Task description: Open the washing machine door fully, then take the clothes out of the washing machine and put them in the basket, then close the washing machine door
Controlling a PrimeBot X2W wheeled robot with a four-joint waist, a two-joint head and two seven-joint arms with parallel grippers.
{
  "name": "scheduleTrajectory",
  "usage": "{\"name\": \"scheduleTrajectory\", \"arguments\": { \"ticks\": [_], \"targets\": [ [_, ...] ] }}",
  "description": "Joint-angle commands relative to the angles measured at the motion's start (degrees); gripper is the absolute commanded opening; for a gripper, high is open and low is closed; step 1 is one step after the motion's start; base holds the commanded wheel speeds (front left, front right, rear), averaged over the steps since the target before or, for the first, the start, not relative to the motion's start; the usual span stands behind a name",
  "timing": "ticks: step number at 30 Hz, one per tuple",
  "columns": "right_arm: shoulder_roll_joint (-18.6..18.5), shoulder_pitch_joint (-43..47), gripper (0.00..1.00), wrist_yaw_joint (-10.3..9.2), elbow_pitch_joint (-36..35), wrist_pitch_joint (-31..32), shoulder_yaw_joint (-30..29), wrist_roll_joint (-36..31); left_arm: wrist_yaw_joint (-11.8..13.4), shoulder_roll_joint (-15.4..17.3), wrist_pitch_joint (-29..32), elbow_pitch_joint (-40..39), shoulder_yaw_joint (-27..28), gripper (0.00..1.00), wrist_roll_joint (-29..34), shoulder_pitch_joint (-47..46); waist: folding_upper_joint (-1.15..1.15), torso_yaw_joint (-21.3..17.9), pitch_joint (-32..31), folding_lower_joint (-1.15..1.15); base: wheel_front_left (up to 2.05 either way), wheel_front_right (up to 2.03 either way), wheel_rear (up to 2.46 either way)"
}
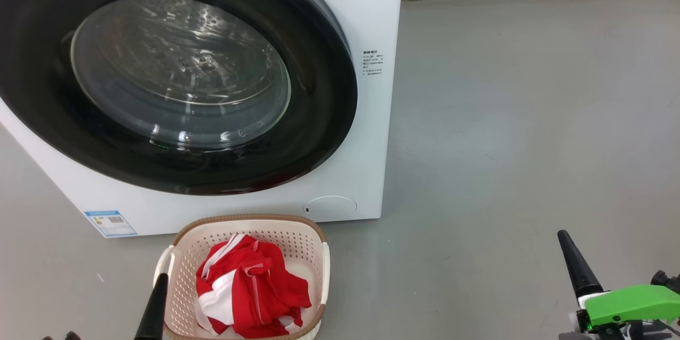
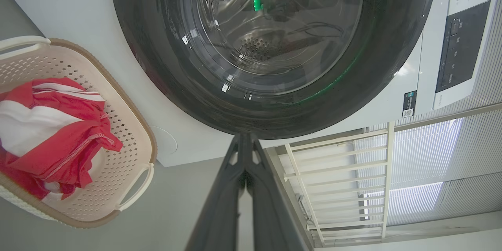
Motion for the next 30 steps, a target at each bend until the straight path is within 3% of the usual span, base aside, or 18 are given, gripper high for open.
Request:
{"name": "scheduleTrajectory", "arguments": {
  "ticks": [1, 30],
  "targets": [
    [-0.39, -3.19, 0.0, -0.03, -1.91, 0.51, 0.46, 2.5, -0.29, 0.75, 0.48, -1.46, 1.22, 0.0, -2.02, -2.99, 0.0, 0.01, 0.0, 0.0, 0.0, 0.0, 0.0],
    [0.2, -5.54, 0.0, -0.04, -3.11, 4.67, -0.82, 15.75, -0.35, 0.85, 4.52, -1.57, 1.22, 0.0, -17.33, -5.62, 0.0, 0.13, -0.01, 0.0, 0.0, 0.0, 0.0]
  ]
}}
